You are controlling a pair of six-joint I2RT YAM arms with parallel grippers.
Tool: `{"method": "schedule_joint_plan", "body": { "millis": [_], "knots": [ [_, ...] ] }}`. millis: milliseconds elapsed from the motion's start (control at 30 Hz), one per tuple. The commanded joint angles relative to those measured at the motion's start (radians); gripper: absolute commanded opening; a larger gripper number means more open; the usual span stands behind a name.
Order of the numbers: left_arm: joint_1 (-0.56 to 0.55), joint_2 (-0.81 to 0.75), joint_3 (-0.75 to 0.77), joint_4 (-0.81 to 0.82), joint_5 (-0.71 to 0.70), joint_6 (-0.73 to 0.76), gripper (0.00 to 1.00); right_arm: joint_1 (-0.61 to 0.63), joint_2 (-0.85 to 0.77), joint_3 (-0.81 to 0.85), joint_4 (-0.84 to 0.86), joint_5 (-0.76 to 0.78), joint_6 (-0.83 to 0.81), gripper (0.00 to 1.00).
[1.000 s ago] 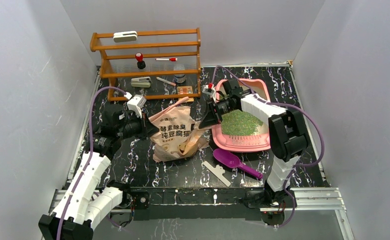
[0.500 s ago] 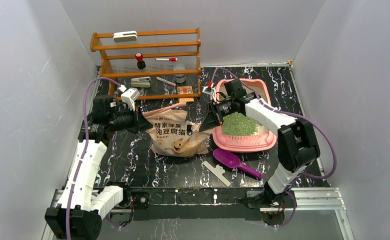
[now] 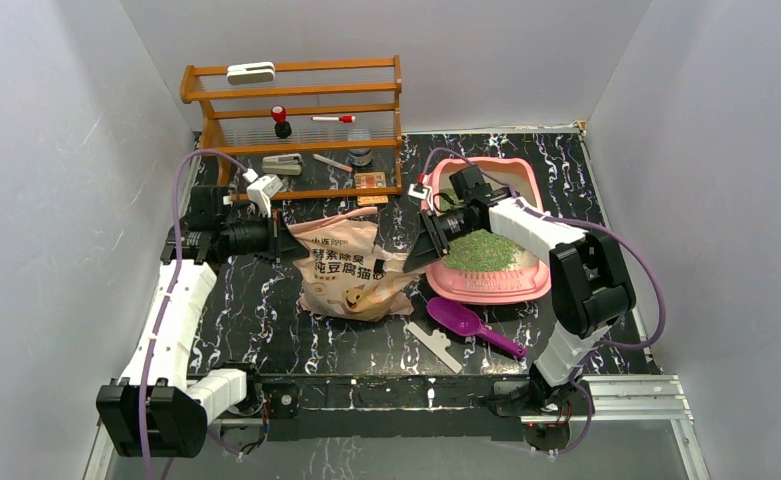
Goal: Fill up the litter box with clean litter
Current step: Close the cat litter bag at the center of the board.
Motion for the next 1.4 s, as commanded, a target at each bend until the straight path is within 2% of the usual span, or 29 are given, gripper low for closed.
{"method": "schedule_joint_plan", "body": {
  "millis": [0,100,167,233,333,500,633,700,800,900,967,1000,1033,1067,1133,1200,1300,1367],
  "knots": [
    [0.012,0.0,0.076,0.015,0.116,0.004,0.0,0.024,-0.071,0.052,0.112,0.015,0.027,0.66],
    [0.012,0.008,0.075,0.015,0.1,0.004,0.0,0.059,-0.085,0.011,0.287,0.004,0.021,0.71],
    [0.013,0.01,0.078,0.014,0.097,0.004,0.0,0.083,-0.079,-0.02,0.406,0.018,0.037,0.79],
    [0.013,0.009,0.081,0.013,0.093,0.002,0.0,0.091,-0.056,0.006,0.449,0.013,0.038,0.8],
    [0.012,0.005,0.085,0.007,0.059,-0.003,0.0,0.105,-0.011,0.095,0.4,-0.04,0.056,0.77],
    [0.013,0.019,0.09,0.006,0.006,-0.021,0.0,0.134,0.015,0.161,0.144,-0.051,-0.038,0.68],
    [0.013,0.031,0.093,0.01,0.011,-0.028,0.0,0.144,0.0,0.087,0.192,-0.029,0.051,0.61],
    [0.013,0.04,0.099,0.002,0.029,-0.028,0.0,0.15,0.006,0.079,0.213,-0.011,0.097,0.62],
    [0.013,0.052,0.112,-0.037,0.062,-0.001,0.0,0.154,0.028,0.096,0.255,-0.03,0.17,0.46],
    [0.013,0.056,0.118,-0.075,0.09,0.039,0.0,0.153,0.047,0.124,0.305,-0.028,0.268,0.25],
    [0.012,0.056,0.12,-0.09,0.119,0.057,0.15,0.153,0.044,0.139,0.276,-0.002,0.266,0.2],
    [0.012,0.055,0.118,-0.091,0.138,0.062,0.29,0.152,0.035,0.137,0.273,0.013,0.264,0.17],
    [0.012,0.052,0.117,-0.085,0.161,0.064,0.39,0.151,0.025,0.131,0.279,0.014,0.264,0.15],
    [0.013,0.05,0.114,-0.076,0.185,0.064,0.43,0.15,0.016,0.123,0.29,0.01,0.271,0.14],
    [0.013,0.054,0.111,-0.049,0.231,0.053,0.5,0.14,0.004,0.112,0.307,0.013,0.297,0.17],
    [0.012,0.067,0.111,-0.026,0.269,0.039,0.5,0.133,-0.009,0.106,0.312,0.029,0.305,0.28],
    [0.012,0.099,0.119,-0.029,0.257,0.017,0.33,0.133,-0.036,0.087,0.34,0.06,0.294,0.57],
    [0.012,0.115,0.127,-0.04,0.226,0.016,0.21,0.133,-0.061,0.059,0.395,0.076,0.302,0.66]
  ]
}}
